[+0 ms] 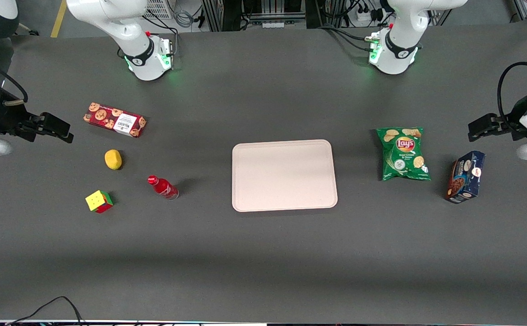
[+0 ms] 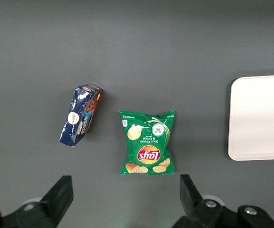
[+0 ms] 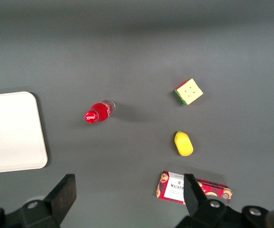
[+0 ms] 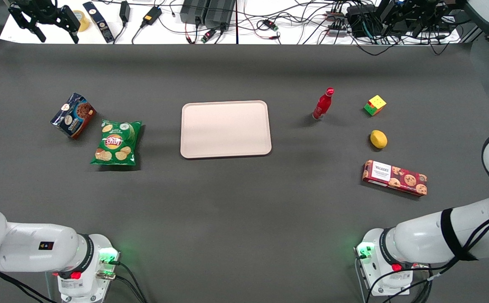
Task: Place coke bottle on tray
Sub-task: 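Move the open right gripper over the red Coca-Cola bottle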
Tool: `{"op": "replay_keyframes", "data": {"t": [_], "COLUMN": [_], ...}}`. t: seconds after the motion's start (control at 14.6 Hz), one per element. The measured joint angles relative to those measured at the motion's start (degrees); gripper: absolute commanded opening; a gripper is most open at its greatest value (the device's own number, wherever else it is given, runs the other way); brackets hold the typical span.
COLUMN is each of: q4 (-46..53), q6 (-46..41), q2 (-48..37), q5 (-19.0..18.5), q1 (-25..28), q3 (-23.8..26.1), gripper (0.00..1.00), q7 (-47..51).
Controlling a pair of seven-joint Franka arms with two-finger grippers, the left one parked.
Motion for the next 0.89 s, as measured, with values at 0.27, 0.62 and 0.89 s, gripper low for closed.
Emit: {"op": "replay_keyframes", "data": {"t": [0.27,0.62,0.89], "q4": [0.07,0.08,-4.28], "q6": [0.08,0.3,5.44], "q2": [0.26,0.96,3.01], "q5": [0.0,0.0,0.0], "q1": [0.08,1.45,2.24], "q3": [0.0,1.24,3.67], "gripper": [1.0,1.0,1.0], "q7": [-0.01,-0.01,0.57]}}
